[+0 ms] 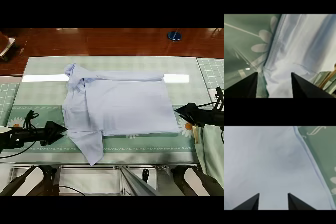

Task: Fold the shirts.

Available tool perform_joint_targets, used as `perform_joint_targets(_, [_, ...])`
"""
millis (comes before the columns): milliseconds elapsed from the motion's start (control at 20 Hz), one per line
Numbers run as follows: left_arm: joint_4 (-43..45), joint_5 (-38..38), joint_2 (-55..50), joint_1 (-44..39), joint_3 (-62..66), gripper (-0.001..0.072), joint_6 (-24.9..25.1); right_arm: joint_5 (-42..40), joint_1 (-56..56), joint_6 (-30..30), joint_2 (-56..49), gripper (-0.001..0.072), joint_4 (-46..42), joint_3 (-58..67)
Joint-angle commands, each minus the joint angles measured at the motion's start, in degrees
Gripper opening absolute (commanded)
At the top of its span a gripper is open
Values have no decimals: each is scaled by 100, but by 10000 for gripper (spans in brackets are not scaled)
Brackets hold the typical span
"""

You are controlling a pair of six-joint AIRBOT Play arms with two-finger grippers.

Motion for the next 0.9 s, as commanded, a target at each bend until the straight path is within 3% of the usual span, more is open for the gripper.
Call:
perform_joint_targets(0, [-516,680,-131,-579,-275,509,267,61,-9,-61,120,413,184,-168])
perform_joint_targets(100, [-870,1211,-275,-999,-273,504,249,61,-11,-24,120,412,186,-168])
perform_joint_targets(150, [-1113,1401,-337,-1137,-271,437,249,52,-24,-28,120,412,136,-166])
perform_joint_targets(250, [-1283,1467,-389,-1257,-225,17,376,-31,-258,-20,120,412,-151,-118])
perform_joint_targets(350, [-1283,1305,-387,-1270,-131,23,553,-66,-697,138,98,412,-608,-107])
perform_joint_targets(500, [-1283,1191,-387,-1270,-61,23,658,555,-1062,527,-142,412,-1683,-116])
perform_joint_targets(650, [-1283,1193,-387,-1272,-66,23,658,1060,-1047,673,-553,412,-1703,-151])
perform_joint_targets(850, [-1283,1193,-387,-1272,-66,23,658,1025,-1047,579,-1167,412,-1484,-149])
